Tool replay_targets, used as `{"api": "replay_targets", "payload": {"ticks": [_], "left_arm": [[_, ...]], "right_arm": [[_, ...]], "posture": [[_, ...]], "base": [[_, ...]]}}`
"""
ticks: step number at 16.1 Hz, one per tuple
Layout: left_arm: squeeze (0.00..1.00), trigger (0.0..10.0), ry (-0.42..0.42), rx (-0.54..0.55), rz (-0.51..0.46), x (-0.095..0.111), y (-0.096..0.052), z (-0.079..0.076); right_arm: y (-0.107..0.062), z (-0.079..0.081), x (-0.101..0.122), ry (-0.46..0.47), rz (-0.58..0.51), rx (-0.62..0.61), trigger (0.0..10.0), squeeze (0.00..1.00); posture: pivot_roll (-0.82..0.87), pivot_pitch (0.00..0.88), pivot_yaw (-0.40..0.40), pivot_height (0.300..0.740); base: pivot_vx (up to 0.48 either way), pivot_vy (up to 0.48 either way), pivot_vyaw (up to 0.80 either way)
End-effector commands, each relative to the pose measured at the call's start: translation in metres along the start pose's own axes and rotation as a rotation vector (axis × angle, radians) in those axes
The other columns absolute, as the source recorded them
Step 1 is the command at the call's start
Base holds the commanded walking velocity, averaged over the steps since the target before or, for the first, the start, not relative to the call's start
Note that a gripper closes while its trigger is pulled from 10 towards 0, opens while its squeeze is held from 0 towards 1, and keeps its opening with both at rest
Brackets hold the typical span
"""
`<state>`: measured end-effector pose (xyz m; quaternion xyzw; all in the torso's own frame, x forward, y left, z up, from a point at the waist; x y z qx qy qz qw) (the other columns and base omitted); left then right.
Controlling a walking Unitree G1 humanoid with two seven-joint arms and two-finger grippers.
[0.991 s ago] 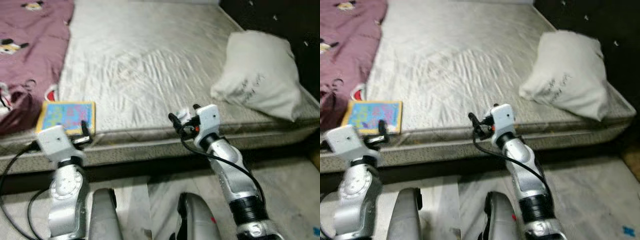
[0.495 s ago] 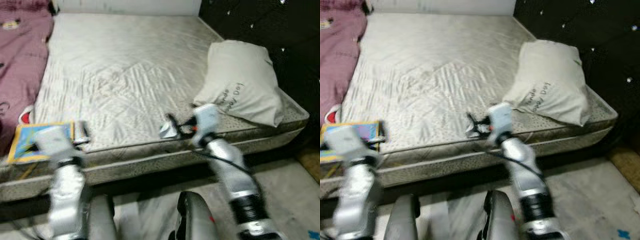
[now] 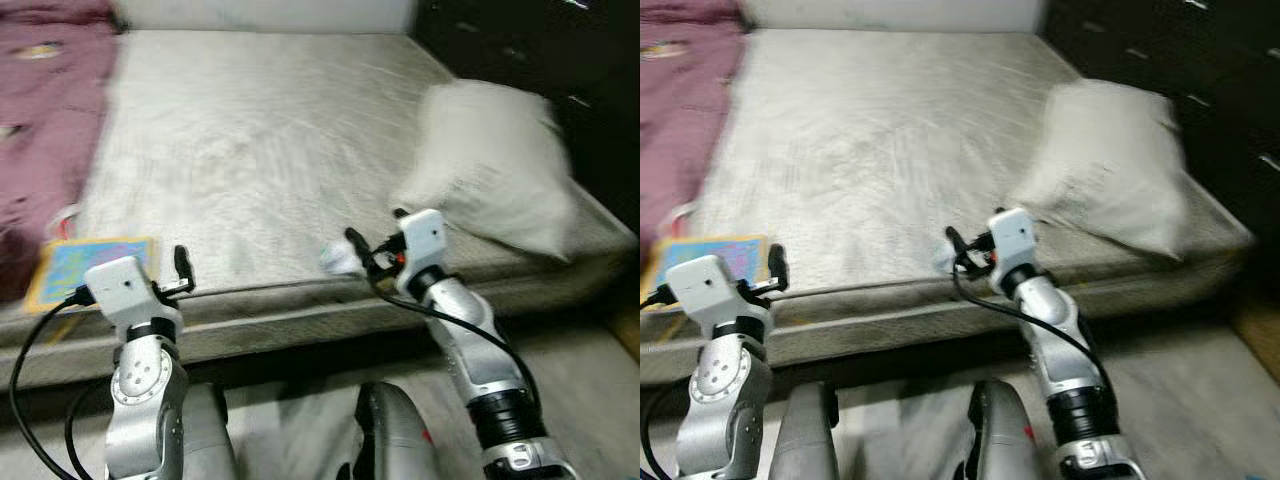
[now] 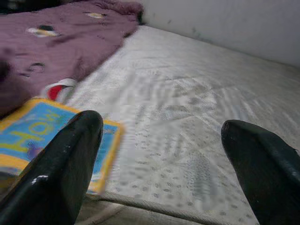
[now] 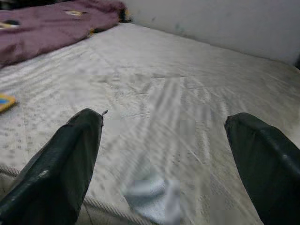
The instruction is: Clean up the room
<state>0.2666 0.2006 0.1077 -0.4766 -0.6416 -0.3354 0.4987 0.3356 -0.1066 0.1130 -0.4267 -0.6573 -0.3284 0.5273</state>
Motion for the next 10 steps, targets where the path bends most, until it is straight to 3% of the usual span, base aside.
{"api": "replay_targets", "payload": {"ticks": [1,4,8,10], "left_arm": [[0.0,10.0,-0.003,0.01,-0.009,0.002,0.0,0.001],[0.0,10.0,-0.01,0.006,-0.004,0.001,-0.001,0.001],[0.0,10.0,-0.019,0.022,0.016,-0.002,-0.003,0.003],[0.0,10.0,-0.025,0.028,0.042,-0.006,-0.011,0.003]], "right_arm": [[0.006,0.005,0.006,-0.003,-0.021,0.022,10.0,0.0],[0.007,0.003,0.006,0.002,-0.017,0.015,10.0,0.0],[0.005,0.0,0.004,0.026,-0.01,-0.011,10.0,0.0],[-0.003,-0.001,-0.003,0.055,0.01,-0.018,10.0,0.0]], "posture": [[0.05,0.0,-0.105,0.562],[0.05,0.0,-0.106,0.562],[0.04,0.0,-0.093,0.562],[0.05,0.0,-0.099,0.537]], "base": [[0.337,0.0,0.73],[0.305,0.0,0.0],[0.0,0.0,0.0],[0.0,0.0,0.0]]}}
Point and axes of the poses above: a point about 5 cm out from each wrist's last joint towards the gripper, its own y axis pointing out of the wrist towards the gripper, its own x axis along the axis of the wrist's last joint, z = x × y, the point moved 3 cm from there along y, pointing out of the wrist towards the gripper, and after that the axes turned 8 degrees about -y, right-handed, at the moved point
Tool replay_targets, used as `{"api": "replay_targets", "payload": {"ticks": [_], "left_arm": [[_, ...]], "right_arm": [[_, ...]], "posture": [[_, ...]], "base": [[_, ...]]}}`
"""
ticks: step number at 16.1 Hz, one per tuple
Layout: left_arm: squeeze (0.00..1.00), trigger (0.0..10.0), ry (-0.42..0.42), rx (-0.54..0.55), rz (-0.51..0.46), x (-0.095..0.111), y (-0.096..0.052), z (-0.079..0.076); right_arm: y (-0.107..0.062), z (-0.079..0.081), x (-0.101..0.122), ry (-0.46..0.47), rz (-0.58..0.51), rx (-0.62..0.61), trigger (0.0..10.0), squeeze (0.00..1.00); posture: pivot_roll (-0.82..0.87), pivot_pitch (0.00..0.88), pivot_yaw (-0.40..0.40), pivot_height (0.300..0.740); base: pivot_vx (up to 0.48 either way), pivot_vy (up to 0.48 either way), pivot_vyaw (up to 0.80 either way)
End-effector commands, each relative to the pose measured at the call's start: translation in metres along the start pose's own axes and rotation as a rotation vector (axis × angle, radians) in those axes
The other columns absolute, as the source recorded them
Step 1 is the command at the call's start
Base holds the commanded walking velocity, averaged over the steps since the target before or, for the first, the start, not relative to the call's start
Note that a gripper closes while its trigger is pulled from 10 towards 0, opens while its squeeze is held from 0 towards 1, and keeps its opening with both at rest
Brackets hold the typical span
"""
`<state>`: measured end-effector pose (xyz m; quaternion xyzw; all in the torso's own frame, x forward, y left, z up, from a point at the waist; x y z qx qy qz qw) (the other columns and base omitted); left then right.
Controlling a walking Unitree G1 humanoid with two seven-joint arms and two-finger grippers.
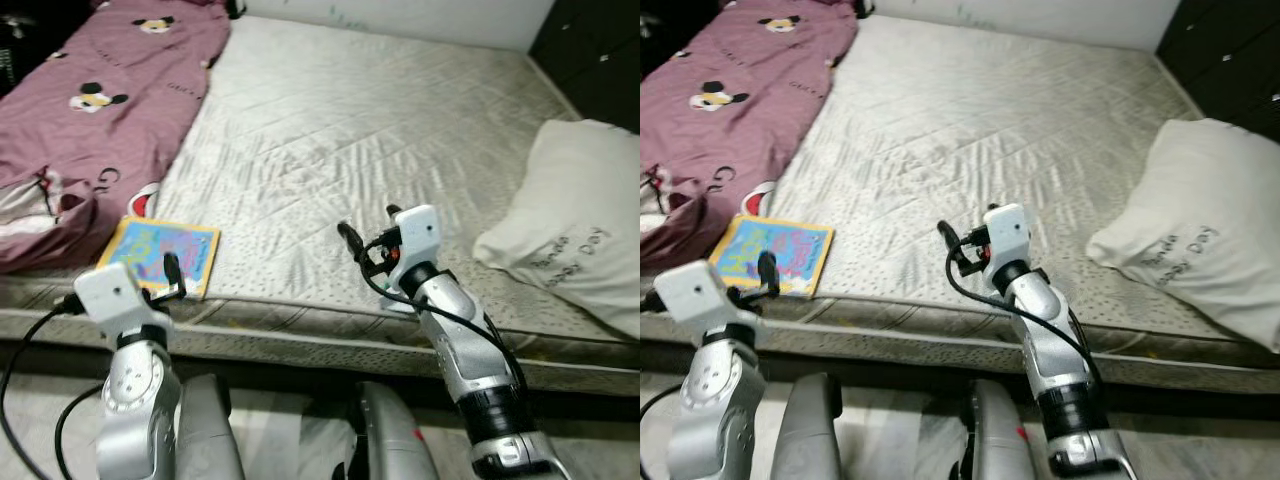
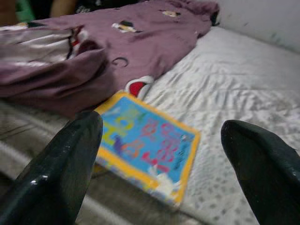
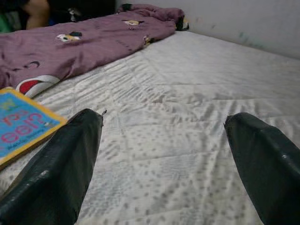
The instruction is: Clean up the room
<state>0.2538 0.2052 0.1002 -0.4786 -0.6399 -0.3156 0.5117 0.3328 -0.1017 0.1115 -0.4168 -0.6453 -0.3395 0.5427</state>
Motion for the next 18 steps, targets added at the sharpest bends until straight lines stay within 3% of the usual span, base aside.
{"api": "replay_targets", "payload": {"ticks": [1,3,6,8,12,14,18], "left_arm": [[0.0,10.0,-0.017,-0.006,0.011,-0.002,-0.005,-0.005],[0.0,10.0,-0.031,-0.004,0.039,-0.006,-0.006,-0.003],[0.0,10.0,0.002,-0.1,0.061,-0.004,-0.019,-0.016],[0.0,10.0,0.009,-0.098,0.064,-0.003,-0.026,-0.015],[0.0,10.0,0.001,-0.098,0.069,0.003,-0.039,-0.017],[0.0,10.0,0.009,-0.12,0.082,0.01,-0.056,-0.022],[0.0,10.0,0.016,-0.108,0.11,0.012,-0.07,-0.019]], "right_arm": [[-0.005,-0.005,-0.006,0.0,0.032,-0.017,10.0,0.0],[-0.003,-0.003,-0.005,-0.005,0.046,-0.005,10.0,0.0],[-0.001,0.001,-0.034,-0.016,0.216,0.007,10.0,0.0],[0.004,0.006,-0.037,-0.025,0.235,0.013,10.0,0.0],[0.029,-0.002,-0.031,-0.034,0.242,-0.065,10.0,0.0],[0.047,-0.014,-0.019,-0.014,0.221,-0.146,10.0,0.0],[0.054,-0.022,-0.018,-0.034,0.249,-0.206,10.0,0.0]], "posture": [[0.04,0.0,-0.104,0.522],[0.04,0.0,-0.102,0.512],[0.05,0.045,-0.096,0.512],[0.08,0.078,-0.104,0.512],[0.11,0.112,-0.108,0.512],[0.15,0.161,-0.104,0.512],[0.17,0.189,-0.106,0.512]], "base": [[0.0,0.0,0.0],[0.0,0.0,0.0],[0.0,0.0,0.0],[0.0,0.0,0.0],[0.0,0.0,0.0],[0.0,0.0,0.0],[0.0,0.0,0.0]]}}
Point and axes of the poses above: a point about 5 cm out from each wrist's last joint towards the gripper, its own y axis pointing out of the wrist towards the gripper, its own x axis along the axis of the wrist's last joint, z = x × y, the point moved 3 cm from there along y, pointing out of the wrist towards the gripper, and after that the axes turned 8 degrees about -y, right-handed, at the moved point
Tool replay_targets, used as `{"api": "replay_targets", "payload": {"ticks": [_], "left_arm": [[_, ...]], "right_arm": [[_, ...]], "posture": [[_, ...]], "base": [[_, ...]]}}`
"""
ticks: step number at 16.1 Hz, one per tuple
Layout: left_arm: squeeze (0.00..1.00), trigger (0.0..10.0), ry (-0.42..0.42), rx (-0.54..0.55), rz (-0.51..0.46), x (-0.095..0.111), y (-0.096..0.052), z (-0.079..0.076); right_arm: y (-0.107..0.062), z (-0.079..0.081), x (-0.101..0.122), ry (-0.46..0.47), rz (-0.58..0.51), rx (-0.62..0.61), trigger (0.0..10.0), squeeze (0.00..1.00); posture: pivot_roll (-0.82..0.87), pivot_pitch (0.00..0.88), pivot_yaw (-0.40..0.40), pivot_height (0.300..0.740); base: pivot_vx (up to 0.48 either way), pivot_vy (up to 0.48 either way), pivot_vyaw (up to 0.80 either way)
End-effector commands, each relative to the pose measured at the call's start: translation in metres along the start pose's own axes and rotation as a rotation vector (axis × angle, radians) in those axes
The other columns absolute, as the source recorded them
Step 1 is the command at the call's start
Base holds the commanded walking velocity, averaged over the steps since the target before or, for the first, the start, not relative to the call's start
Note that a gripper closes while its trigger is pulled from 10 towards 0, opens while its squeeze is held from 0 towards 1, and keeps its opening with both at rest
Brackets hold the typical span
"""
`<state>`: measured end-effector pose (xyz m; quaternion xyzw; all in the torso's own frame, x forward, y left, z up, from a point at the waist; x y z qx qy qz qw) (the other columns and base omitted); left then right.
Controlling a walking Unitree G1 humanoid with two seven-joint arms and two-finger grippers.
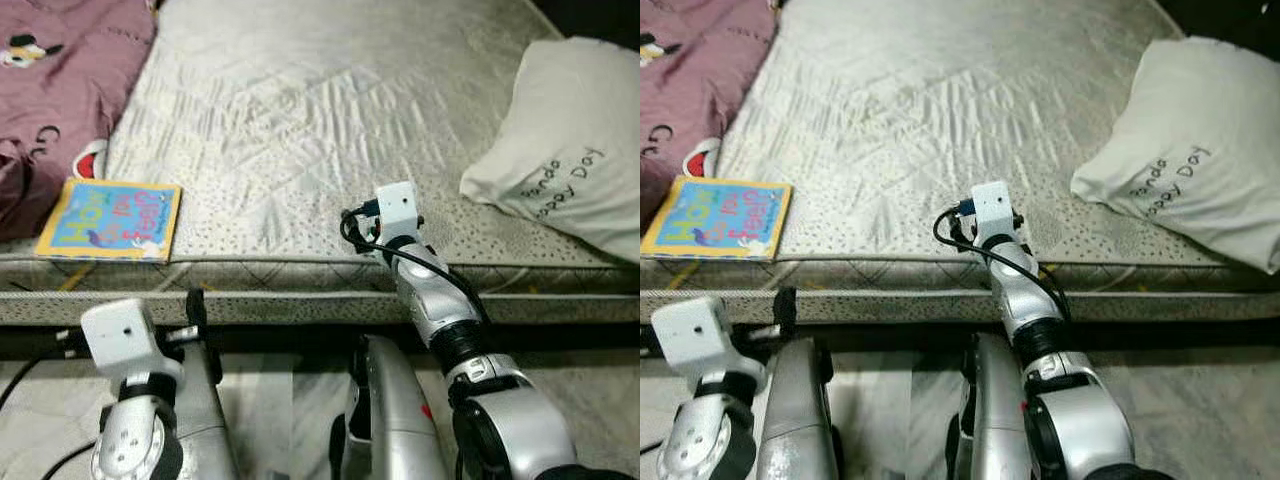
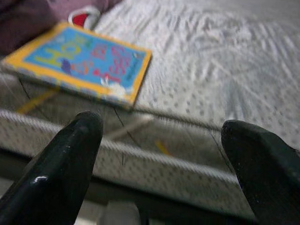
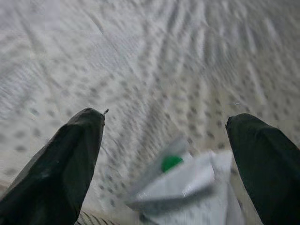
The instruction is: Clean up the room
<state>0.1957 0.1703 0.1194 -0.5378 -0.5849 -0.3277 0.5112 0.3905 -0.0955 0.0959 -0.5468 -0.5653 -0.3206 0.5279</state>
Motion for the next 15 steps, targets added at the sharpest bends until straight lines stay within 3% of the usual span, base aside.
{"api": "replay_targets", "payload": {"ticks": [1,3,7,8,11,15], "left_arm": [[0.0,10.0,-0.013,0.005,-0.001,0.003,-0.003,-0.003],[0.0,10.0,-0.013,0.011,0.01,0.003,-0.009,-0.003],[0.0,10.0,-0.006,0.031,0.034,0.003,-0.015,-0.002],[0.0,10.0,-0.005,0.046,0.045,0.002,-0.017,-0.001],[0.0,10.0,-0.009,0.065,0.047,0.002,-0.016,0.001],[0.0,10.0,-0.009,0.081,0.029,0.003,-0.008,0.003]], "right_arm": [[0.002,-0.007,-0.002,0.009,0.019,-0.035,10.0,0.0],[0.005,-0.013,-0.016,-0.016,0.135,-0.099,10.0,0.0],[0.005,-0.009,-0.028,-0.032,0.211,-0.137,10.0,0.0],[0.006,-0.002,-0.031,-0.029,0.231,-0.128,0.0,0.0],[0.008,0.01,-0.026,-0.003,0.218,-0.106,0.0,0.0],[0.009,0.0,-0.02,0.011,0.187,-0.147,0.0,0.0]], "posture": [[0.17,0.189,-0.106,0.512],[0.18,0.215,-0.11,0.512],[0.19,0.227,-0.119,0.512],[0.2,0.232,-0.123,0.512],[0.19,0.223,-0.128,0.512],[0.19,0.193,-0.133,0.512]], "base": [[0.0,0.0,0.0],[0.0,0.0,0.0],[0.0,0.0,0.0],[0.0,0.0,0.0],[0.0,0.0,0.0],[0.0,0.0,0.0]]}}
Point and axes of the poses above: a point about 5 cm out from each wrist's last joint towards the gripper, its own y axis pointing out of the wrist towards the gripper, its own x axis along the axis of the wrist's last joint, z = x × y, the point moved 3 cm from there along y, pointing out of the wrist towards the gripper, and after that the axes turned 8 degrees about -y, right-handed, at the moved point
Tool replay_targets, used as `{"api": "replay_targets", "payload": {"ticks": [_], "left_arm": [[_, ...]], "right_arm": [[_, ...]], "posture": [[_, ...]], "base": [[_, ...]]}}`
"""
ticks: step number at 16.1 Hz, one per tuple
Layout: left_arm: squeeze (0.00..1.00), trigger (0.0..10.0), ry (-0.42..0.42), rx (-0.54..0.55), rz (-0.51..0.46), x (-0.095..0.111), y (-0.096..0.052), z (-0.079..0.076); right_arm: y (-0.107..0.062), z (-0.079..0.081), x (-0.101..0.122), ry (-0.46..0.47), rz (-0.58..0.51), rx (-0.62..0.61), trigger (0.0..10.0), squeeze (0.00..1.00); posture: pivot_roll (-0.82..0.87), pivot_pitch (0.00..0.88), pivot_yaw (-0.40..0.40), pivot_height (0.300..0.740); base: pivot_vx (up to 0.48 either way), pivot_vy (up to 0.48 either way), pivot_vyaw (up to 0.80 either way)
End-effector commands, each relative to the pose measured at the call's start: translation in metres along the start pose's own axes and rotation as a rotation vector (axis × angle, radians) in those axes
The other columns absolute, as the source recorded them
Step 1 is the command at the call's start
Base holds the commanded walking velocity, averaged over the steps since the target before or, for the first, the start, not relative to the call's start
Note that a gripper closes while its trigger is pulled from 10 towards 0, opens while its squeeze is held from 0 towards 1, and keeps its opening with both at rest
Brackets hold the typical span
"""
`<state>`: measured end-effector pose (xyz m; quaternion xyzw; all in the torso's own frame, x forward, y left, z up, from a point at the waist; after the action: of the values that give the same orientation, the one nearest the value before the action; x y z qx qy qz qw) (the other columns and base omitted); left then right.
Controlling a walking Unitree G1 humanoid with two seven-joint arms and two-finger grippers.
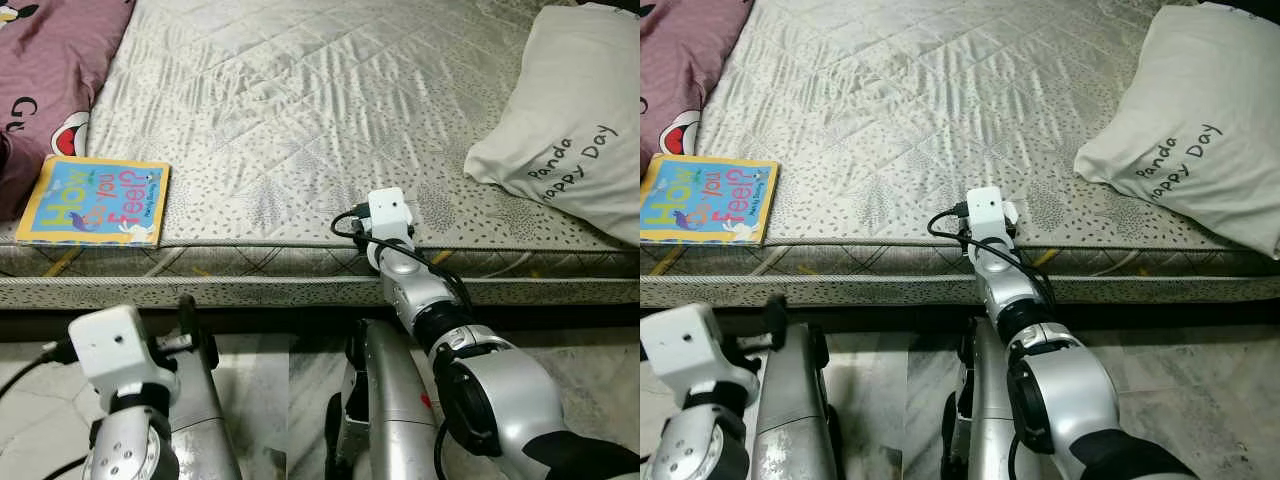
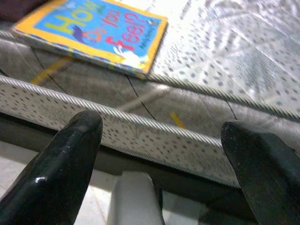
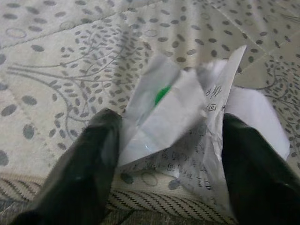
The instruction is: Clean up the room
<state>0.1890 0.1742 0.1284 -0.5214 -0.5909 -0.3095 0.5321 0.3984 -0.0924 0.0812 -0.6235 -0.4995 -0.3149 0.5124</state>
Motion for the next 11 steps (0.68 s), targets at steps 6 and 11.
{"api": "replay_targets", "payload": {"ticks": [6,11], "left_arm": [[0.0,10.0,-0.022,0.02,0.001,-0.005,0.016,-0.002],[0.0,10.0,-0.028,0.033,-0.015,-0.005,0.023,0.0]], "right_arm": [[0.002,-0.011,0.0,0.031,0.007,-0.024,0.0,0.0],[0.002,-0.013,-0.01,0.049,0.035,-0.018,0.0,0.0]], "posture": [[0.18,0.138,-0.138,0.512],[0.18,0.116,-0.15,0.512]], "base": [[0.0,0.0,0.0],[0.0,0.0,0.0]]}}
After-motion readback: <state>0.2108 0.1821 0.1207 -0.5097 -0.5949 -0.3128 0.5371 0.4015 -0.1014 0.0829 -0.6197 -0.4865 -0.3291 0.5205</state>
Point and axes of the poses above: a point about 5 cm out from each wrist's last joint towards the gripper, its own y axis pointing out of the wrist towards the gripper, its own x axis along the axis of the wrist's last joint, z = x × y, the point moved 3 cm from there along y, pointing out of the wrist towards the gripper, and after that the axes turned 8 degrees about -y, right-handed, at the moved point
